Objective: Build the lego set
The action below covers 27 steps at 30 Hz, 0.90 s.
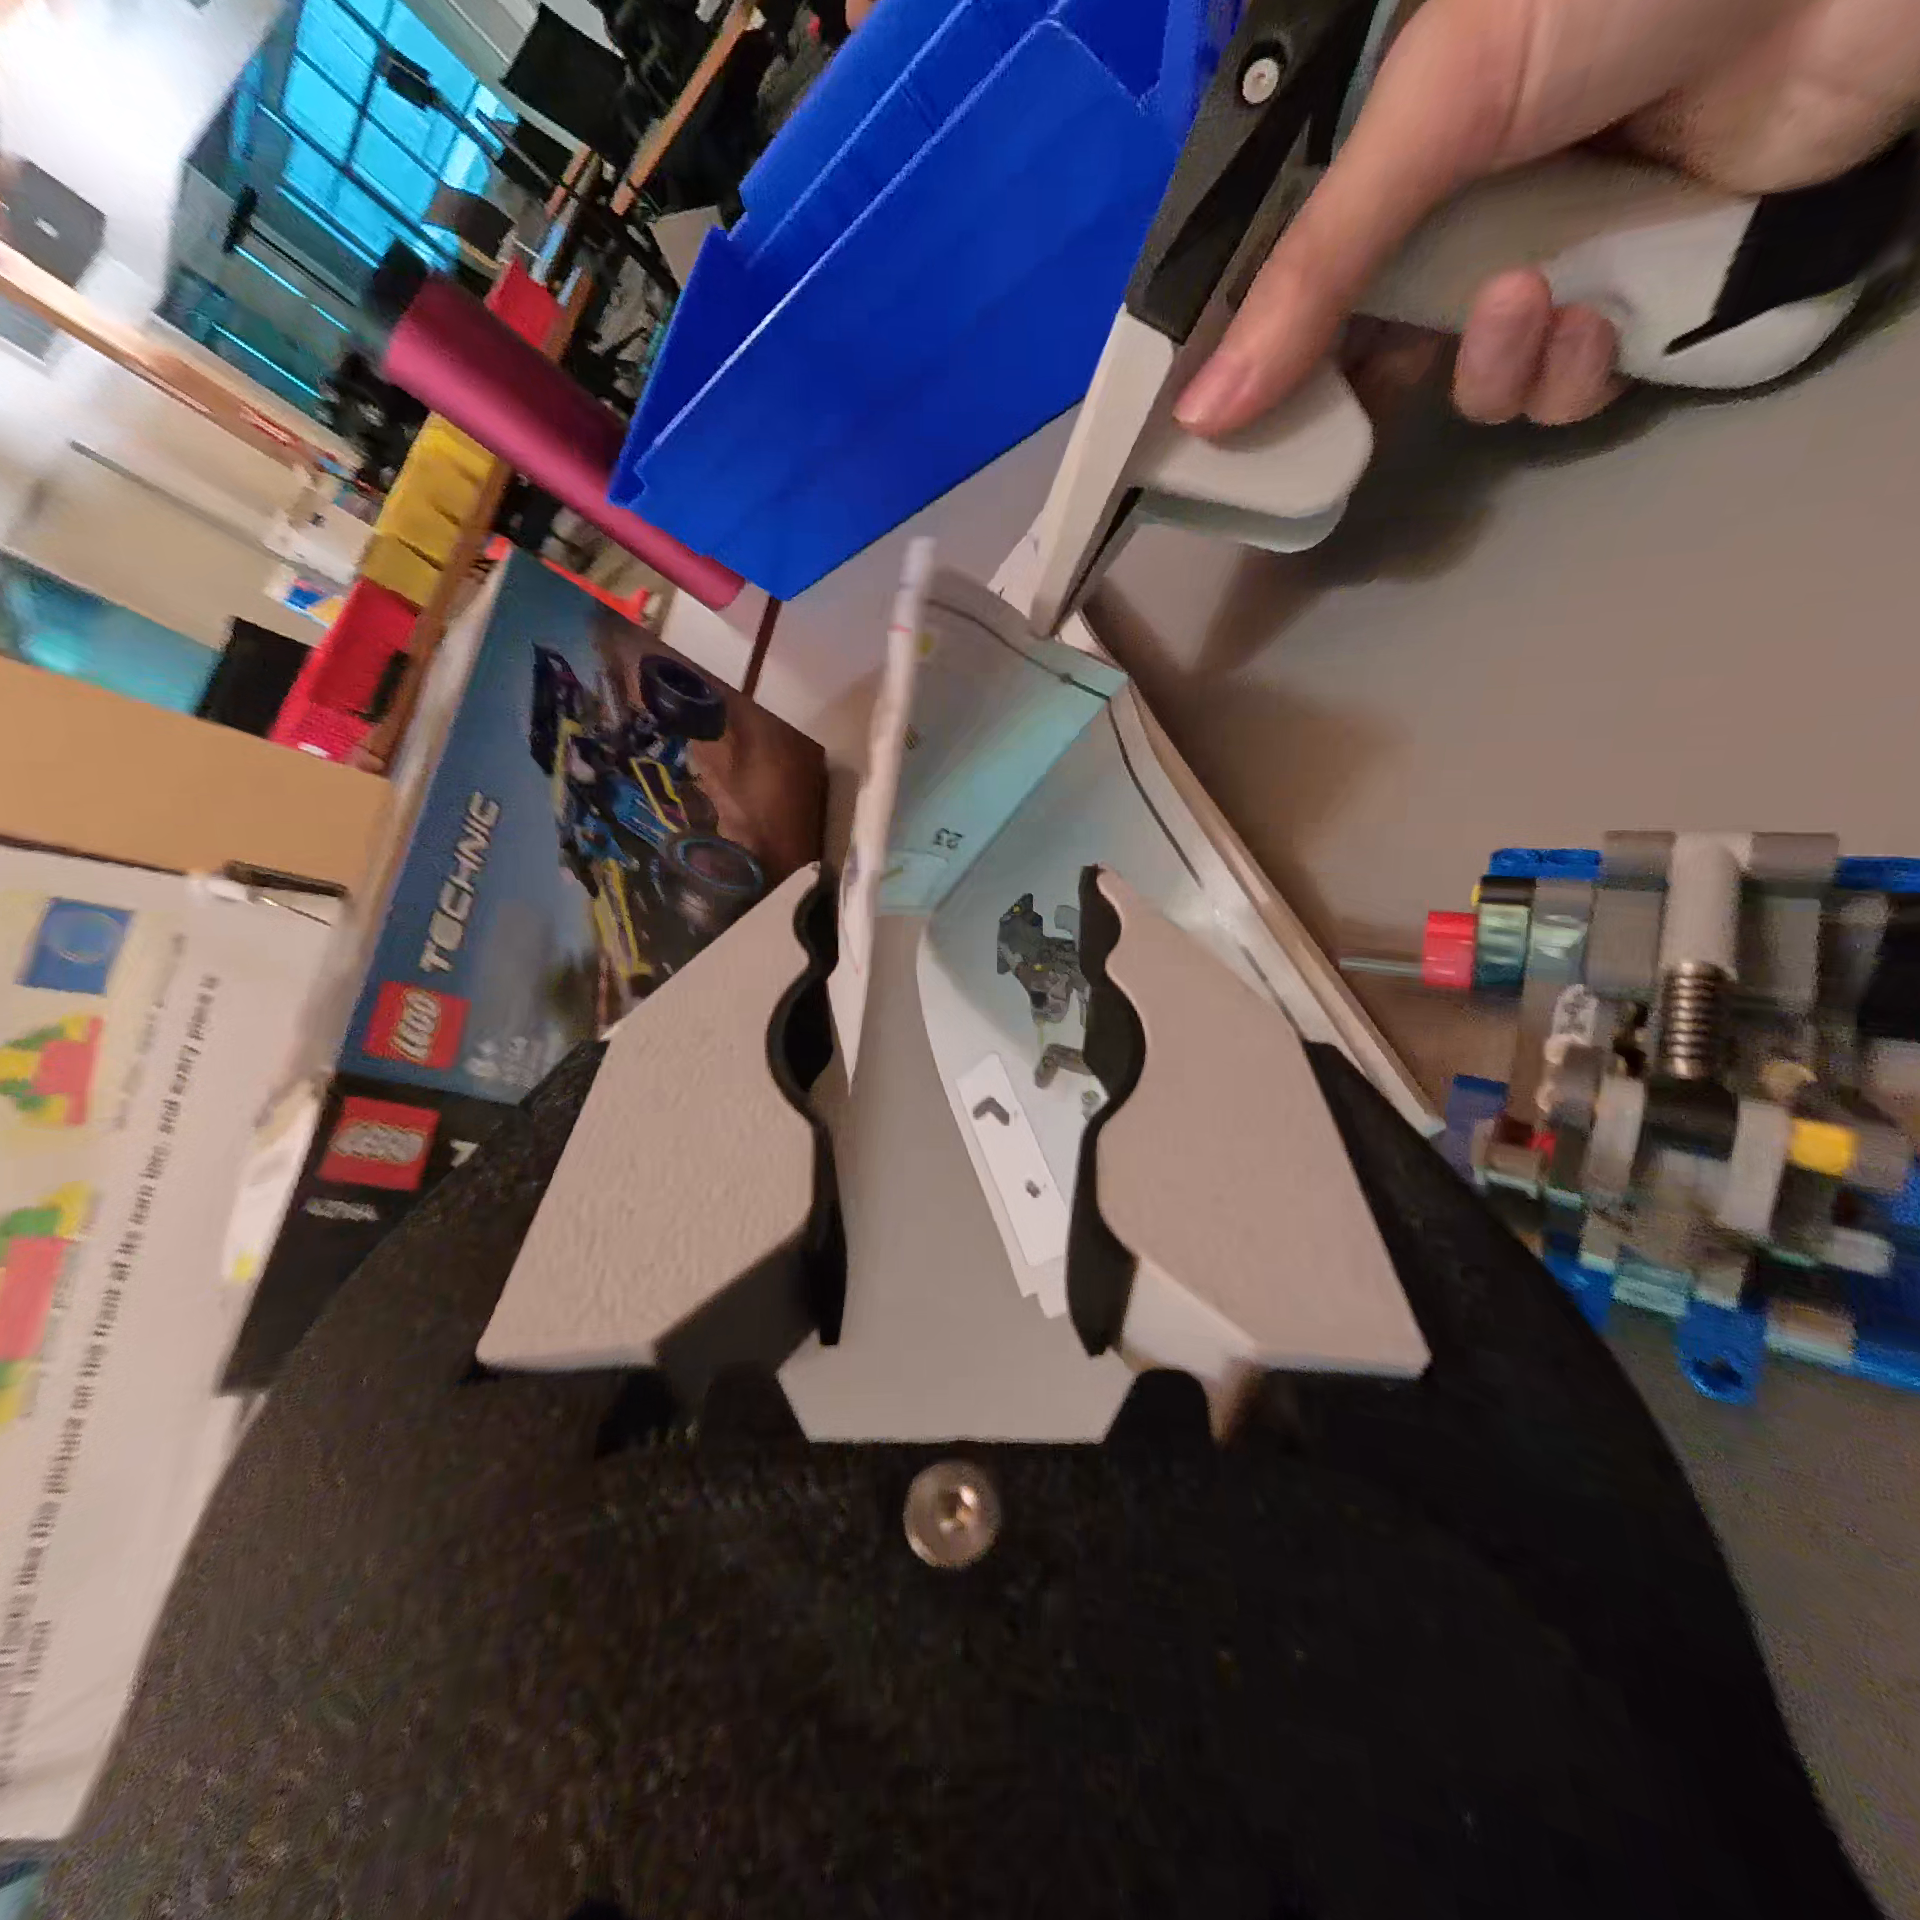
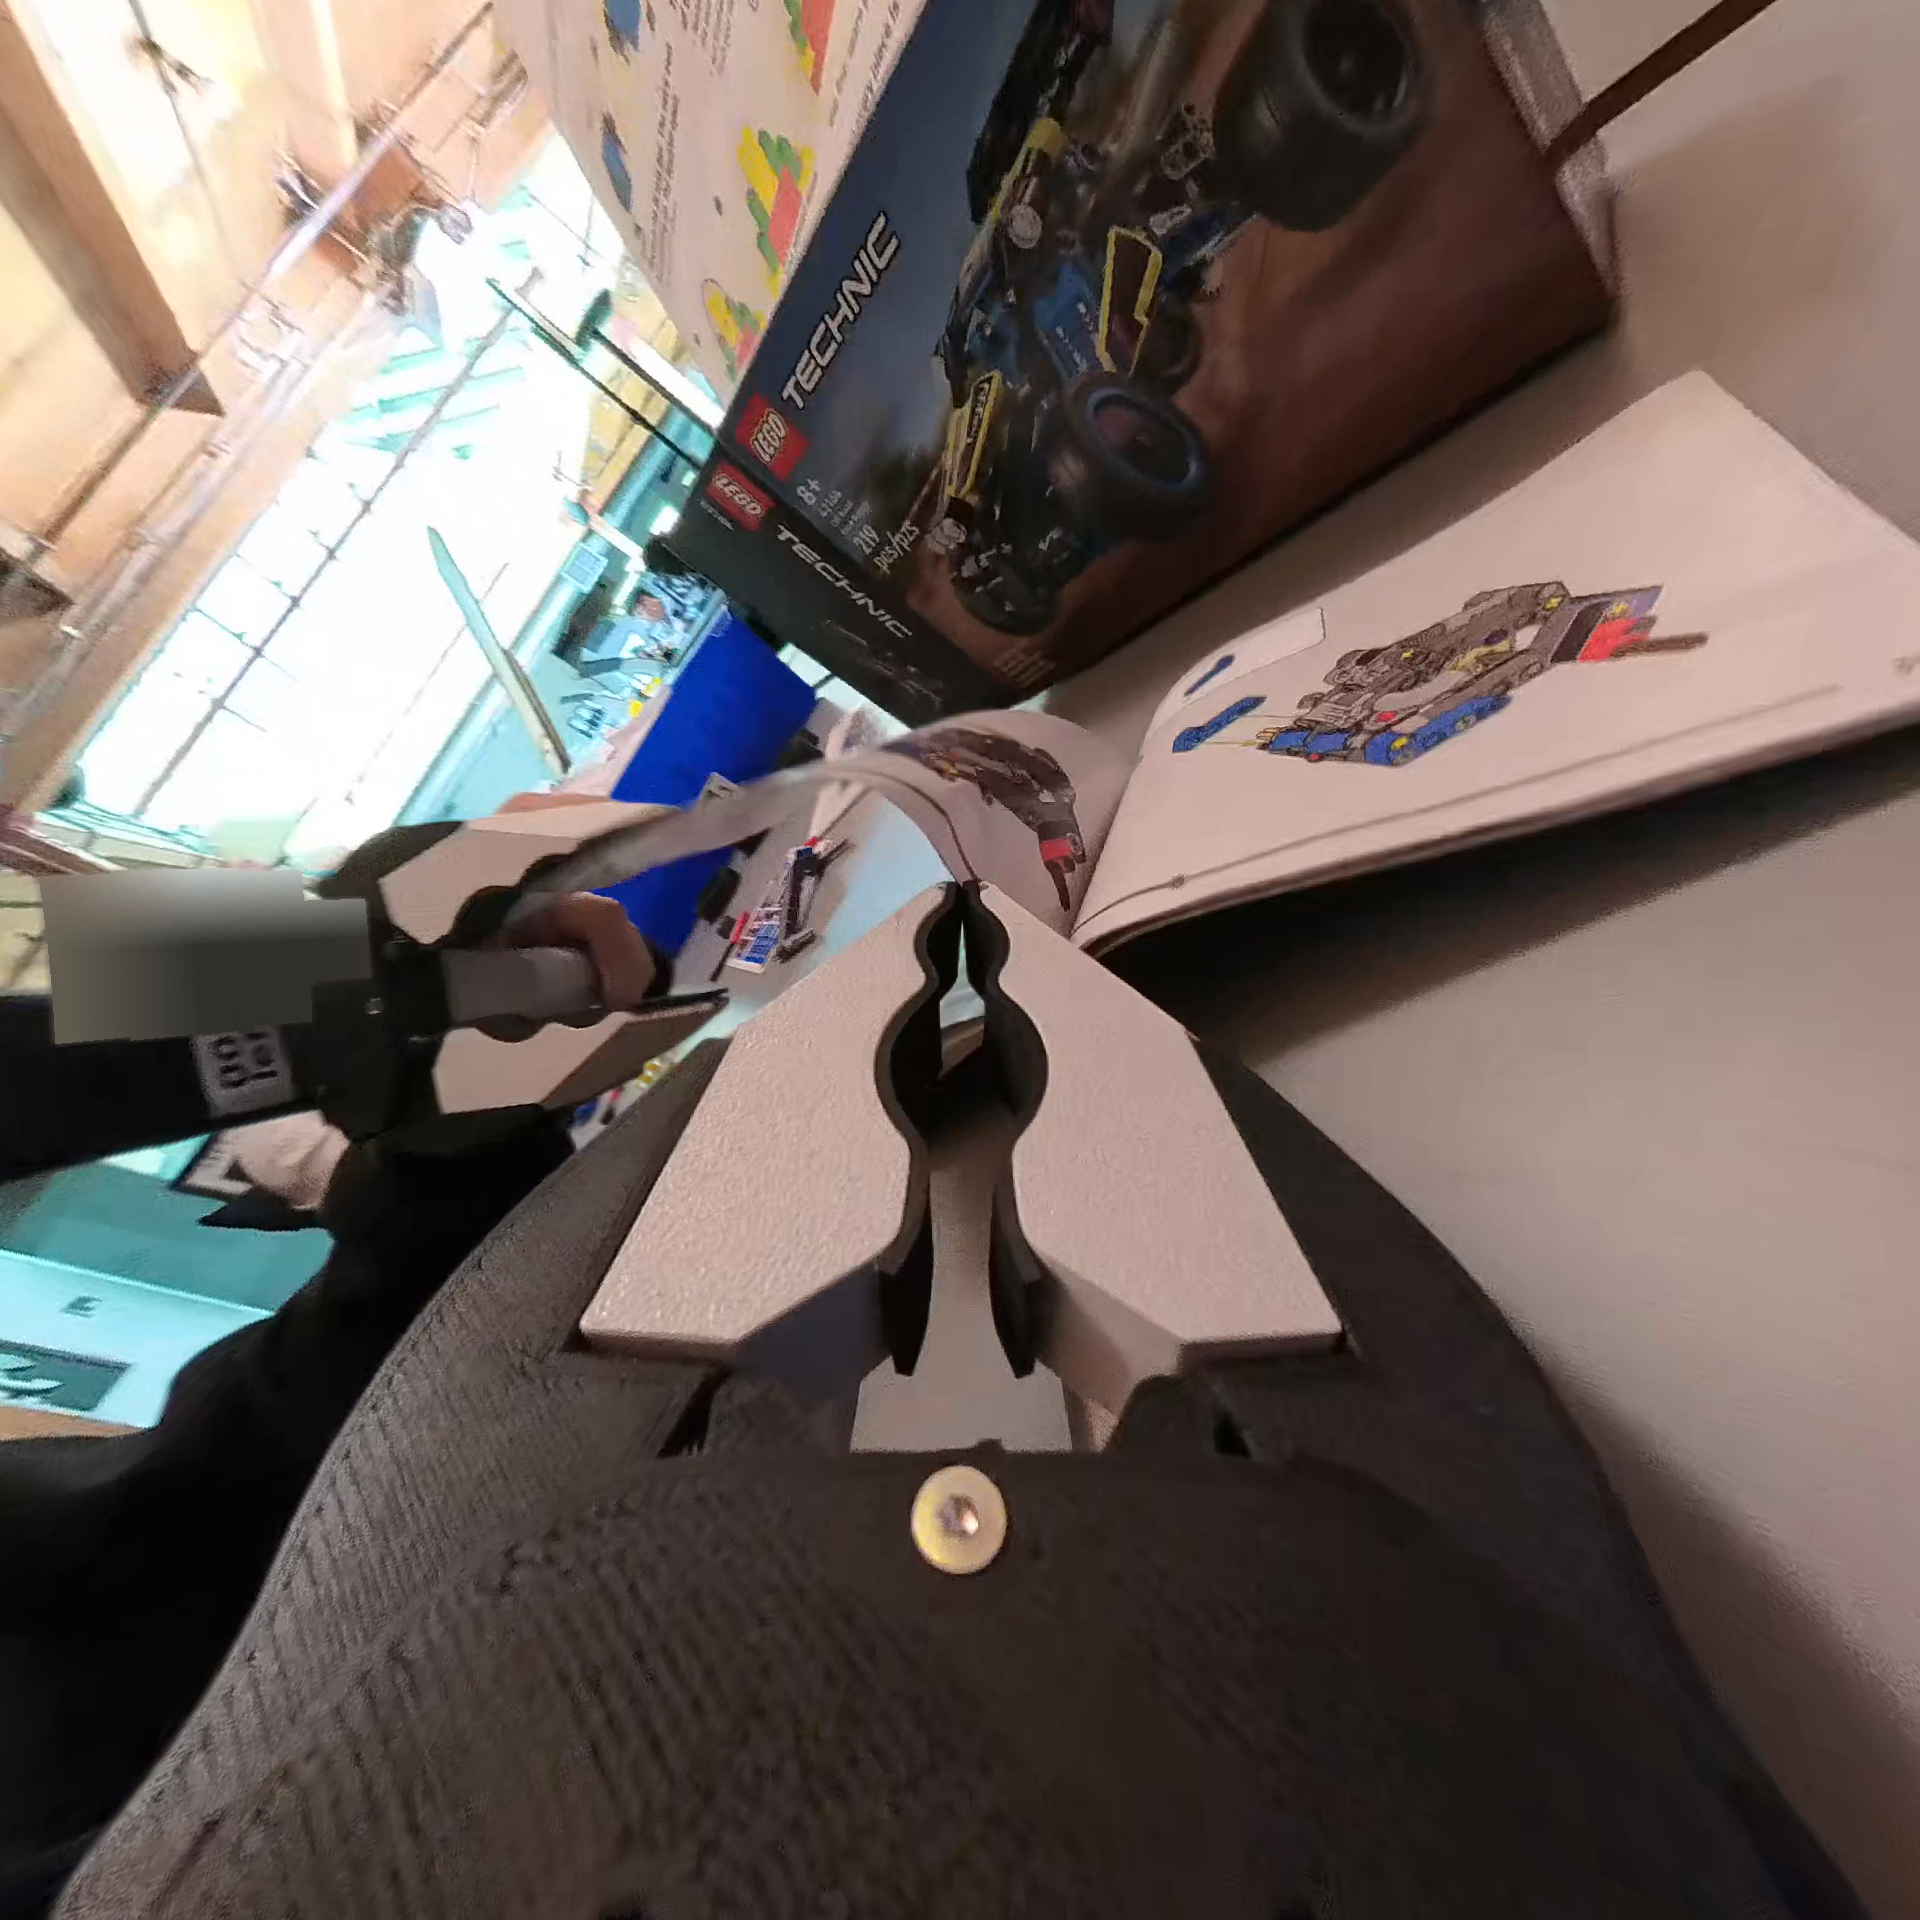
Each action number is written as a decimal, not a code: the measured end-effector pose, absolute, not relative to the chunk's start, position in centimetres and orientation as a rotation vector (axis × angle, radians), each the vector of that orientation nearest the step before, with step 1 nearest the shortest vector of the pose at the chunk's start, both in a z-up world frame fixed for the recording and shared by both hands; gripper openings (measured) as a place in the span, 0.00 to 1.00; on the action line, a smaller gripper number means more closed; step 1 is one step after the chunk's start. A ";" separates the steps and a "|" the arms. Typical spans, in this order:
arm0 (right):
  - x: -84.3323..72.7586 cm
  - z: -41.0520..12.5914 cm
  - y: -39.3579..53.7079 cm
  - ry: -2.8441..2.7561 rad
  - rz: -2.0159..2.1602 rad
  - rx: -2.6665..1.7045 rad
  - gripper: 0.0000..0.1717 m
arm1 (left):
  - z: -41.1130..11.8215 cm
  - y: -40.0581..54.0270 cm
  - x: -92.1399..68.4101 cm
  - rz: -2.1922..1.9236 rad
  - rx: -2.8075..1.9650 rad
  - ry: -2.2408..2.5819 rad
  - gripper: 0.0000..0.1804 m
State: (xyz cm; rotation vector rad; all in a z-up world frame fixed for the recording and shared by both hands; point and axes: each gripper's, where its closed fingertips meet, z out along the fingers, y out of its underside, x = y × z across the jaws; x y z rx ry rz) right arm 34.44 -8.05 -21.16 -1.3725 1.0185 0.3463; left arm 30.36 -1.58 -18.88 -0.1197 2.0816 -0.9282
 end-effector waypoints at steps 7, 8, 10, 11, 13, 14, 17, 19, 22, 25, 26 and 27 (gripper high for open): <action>32.0 -21.8 -6.4 0.985 0.369 -1.469 0.00 | -17.3 -2.5 34.9 -0.631 0.017 1.888 0.00; 31.3 -21.9 -6.0 0.967 0.381 -1.499 0.00 | -17.2 -3.2 35.3 -0.660 0.035 1.894 0.00; 29.8 -22.3 -5.3 0.922 0.399 -1.582 0.00 | -17.2 -5.4 35.3 -0.735 0.112 1.919 0.00; 29.2 -22.4 -5.2 0.905 0.389 -1.621 0.00 | -17.3 -6.6 35.0 -0.774 0.154 1.935 0.02; 28.1 -22.8 -5.7 0.865 0.364 -1.728 0.04 | -18.3 -8.0 34.3 -0.813 0.196 2.004 0.08; 28.0 -23.2 -6.5 0.855 0.308 -1.791 0.05 | -18.6 -8.1 34.1 -0.817 0.183 2.034 0.12; 29.2 -24.2 -9.7 0.774 0.092 -1.955 0.11 | -18.1 -6.7 33.4 -0.934 0.074 2.028 0.10; 30.2 -25.0 -11.7 0.721 0.004 -2.079 0.10 | -17.8 -5.9 32.7 -1.047 -0.014 2.042 0.10; 33.4 -25.3 -13.5 0.640 -0.256 -2.204 0.04 | -18.2 -6.5 32.5 -1.110 -0.094 2.097 0.10; 35.9 -24.9 -13.1 0.499 -0.487 -2.244 0.00 | -19.8 -8.8 33.1 -0.983 0.020 2.143 0.13; 36.3 -25.3 -13.1 0.492 -0.501 -2.276 0.00 | -19.7 -9.6 33.2 -0.925 0.103 2.114 0.15; 36.3 -26.1 -13.3 0.482 -0.479 -2.324 0.00 | -19.4 -10.3 33.1 -0.888 0.165 2.099 0.17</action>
